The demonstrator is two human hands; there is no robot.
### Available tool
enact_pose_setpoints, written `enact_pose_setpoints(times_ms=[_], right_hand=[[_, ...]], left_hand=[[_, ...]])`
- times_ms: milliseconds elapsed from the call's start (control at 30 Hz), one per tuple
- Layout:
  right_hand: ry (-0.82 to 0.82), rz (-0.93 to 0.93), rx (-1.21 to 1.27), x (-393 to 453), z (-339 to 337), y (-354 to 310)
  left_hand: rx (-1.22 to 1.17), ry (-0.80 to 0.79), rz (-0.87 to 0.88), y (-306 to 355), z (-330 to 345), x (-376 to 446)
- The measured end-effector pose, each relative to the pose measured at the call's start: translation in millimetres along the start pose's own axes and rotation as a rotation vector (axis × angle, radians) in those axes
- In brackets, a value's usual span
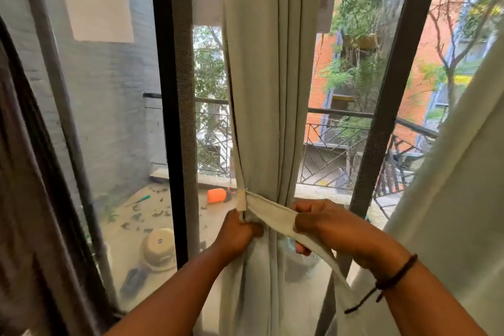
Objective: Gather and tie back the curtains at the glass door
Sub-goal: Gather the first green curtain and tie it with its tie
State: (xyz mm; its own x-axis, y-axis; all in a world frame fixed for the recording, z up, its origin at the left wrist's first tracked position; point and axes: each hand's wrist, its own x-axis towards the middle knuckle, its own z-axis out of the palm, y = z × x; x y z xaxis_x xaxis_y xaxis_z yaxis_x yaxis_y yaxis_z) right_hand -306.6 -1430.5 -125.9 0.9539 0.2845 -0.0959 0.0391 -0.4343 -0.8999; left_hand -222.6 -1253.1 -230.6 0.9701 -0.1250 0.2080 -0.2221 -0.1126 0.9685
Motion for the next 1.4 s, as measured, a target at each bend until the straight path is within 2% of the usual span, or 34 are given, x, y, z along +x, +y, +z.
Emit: enact_pose_setpoints(times_ms=[100, 233, 367, 433, 567, 667, 833, 1000, 1100, 1233, 1333, 1400], right_hand=[[0.245, -0.024, -0.178, 19.2, 8.3, 5.9], [0.392, -0.077, 0.038, 46.0, 19.7, 11.2], [0.358, -0.01, 0.334, 76.8, 41.7, 10.8], [0.306, 0.003, 0.351, 90.6, 53.2, 13.6], [0.278, -0.058, 0.221, 109.6, 71.7, 12.8], [0.234, 0.019, 0.246, 124.9, 80.0, 4.4], [0.276, 0.072, 0.02, 136.2, 83.6, -8.0], [0.315, 0.063, -0.221, 112.0, 75.3, -12.3], [0.35, 0.072, -0.338, 87.9, 62.4, -14.3], [0.486, 0.136, -0.611, 70.6, 40.2, -4.3], [0.525, 0.192, -0.652, 76.3, 32.0, 2.7], [0.53, 0.174, -0.634, 90.9, 33.6, 6.9]], left_hand=[[-0.218, -0.09, -0.063, 2.9, -6.3, -7.4], [-0.303, -0.247, -0.163, 5.8, -17.5, -13.9], [-0.408, -0.446, -0.345, 4.5, -31.6, -16.0], [-0.472, -0.531, -0.388, 1.1, -42.3, -13.1], [-0.477, -0.567, -0.351, -9.2, -65.9, -4.5], [-0.432, -0.526, -0.264, -16.9, -80.6, 5.4], [-0.392, -0.441, -0.1, -34.4, -102.4, 29.0], [-0.391, -0.481, -0.005, -39.9, -112.0, 38.4], [-0.486, -0.536, -0.086, -39.4, -114.9, 40.5], [-0.585, -0.69, -0.284, -42.3, -111.1, 43.1], [-0.669, -0.792, -0.476, -46.3, -100.2, 39.0], [-0.731, -0.895, -0.507, -42.6, -91.7, 35.3]])
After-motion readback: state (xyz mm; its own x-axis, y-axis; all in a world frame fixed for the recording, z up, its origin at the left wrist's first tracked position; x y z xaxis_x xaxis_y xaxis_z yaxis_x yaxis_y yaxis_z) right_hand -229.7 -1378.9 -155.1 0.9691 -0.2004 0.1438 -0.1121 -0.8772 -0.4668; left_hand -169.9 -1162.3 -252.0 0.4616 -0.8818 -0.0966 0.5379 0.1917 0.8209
